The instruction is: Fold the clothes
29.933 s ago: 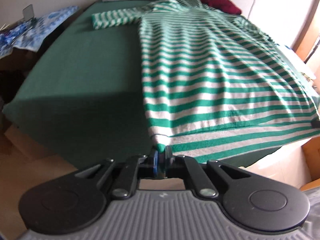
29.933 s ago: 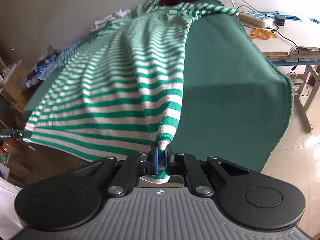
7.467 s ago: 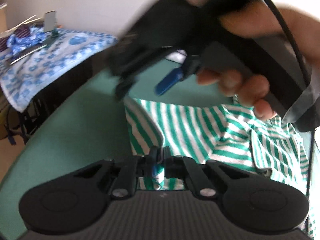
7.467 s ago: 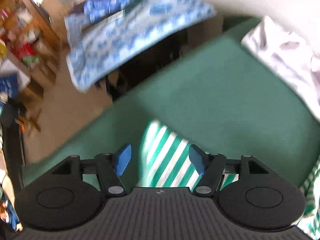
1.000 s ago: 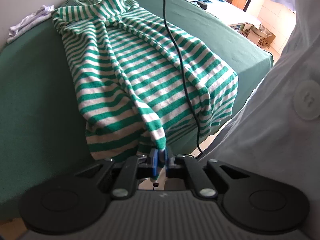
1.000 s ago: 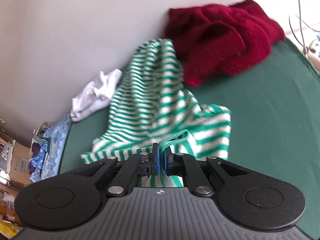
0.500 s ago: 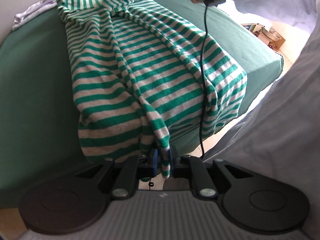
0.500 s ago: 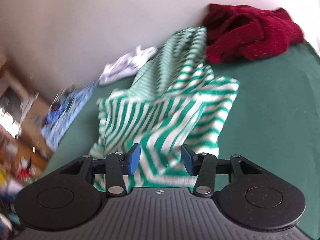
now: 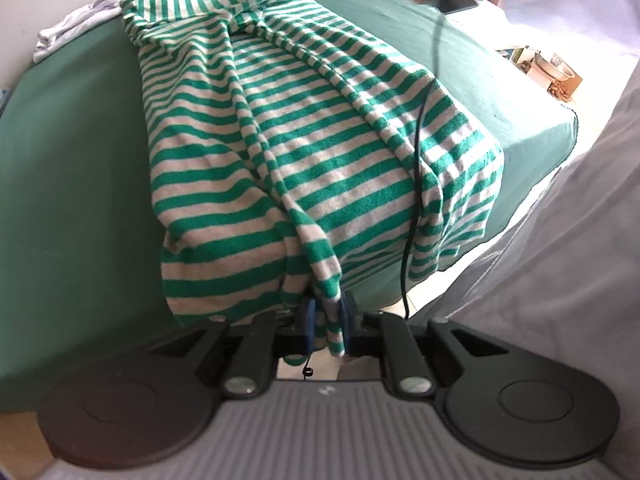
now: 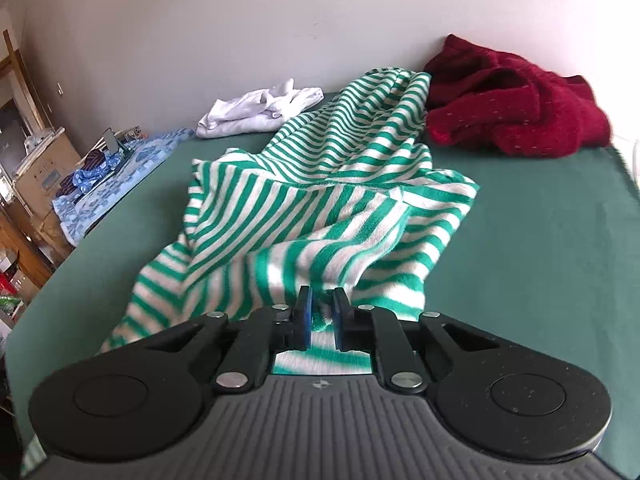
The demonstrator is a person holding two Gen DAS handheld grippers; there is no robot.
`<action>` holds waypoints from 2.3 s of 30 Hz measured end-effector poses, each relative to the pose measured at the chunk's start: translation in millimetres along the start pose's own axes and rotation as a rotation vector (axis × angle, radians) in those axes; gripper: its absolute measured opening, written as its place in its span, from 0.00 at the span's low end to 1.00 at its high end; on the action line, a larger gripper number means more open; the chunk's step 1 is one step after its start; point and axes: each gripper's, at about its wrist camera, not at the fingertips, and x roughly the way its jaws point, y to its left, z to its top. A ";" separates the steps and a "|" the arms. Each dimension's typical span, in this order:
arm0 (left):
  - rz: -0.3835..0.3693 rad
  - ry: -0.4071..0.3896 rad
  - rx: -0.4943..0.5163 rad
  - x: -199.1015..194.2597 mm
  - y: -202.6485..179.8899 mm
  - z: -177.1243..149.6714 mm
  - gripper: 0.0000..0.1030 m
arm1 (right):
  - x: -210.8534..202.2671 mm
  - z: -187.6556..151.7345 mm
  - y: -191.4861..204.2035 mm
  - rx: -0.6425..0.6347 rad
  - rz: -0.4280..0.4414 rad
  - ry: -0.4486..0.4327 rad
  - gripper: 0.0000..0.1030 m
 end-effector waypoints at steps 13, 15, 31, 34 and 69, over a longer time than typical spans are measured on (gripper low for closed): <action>-0.026 0.033 0.010 7.5 -4.0 0.5 0.13 | -13.9 -7.8 17.7 -0.002 -0.027 -0.037 0.14; -0.030 0.038 0.009 9.8 -5.3 0.7 0.13 | -3.0 -1.8 30.9 -0.061 -0.002 -0.048 0.14; 0.023 -0.101 -0.174 -22.9 6.8 -10.7 0.18 | 40.7 -19.1 60.7 0.113 0.175 0.139 0.36; 0.028 -0.092 -0.152 -12.8 6.9 -3.7 0.19 | 54.4 -20.7 61.4 0.180 0.148 0.097 0.38; -0.294 -0.104 0.084 25.6 100.4 -59.5 0.11 | -69.5 -190.2 170.3 0.013 0.248 0.335 0.51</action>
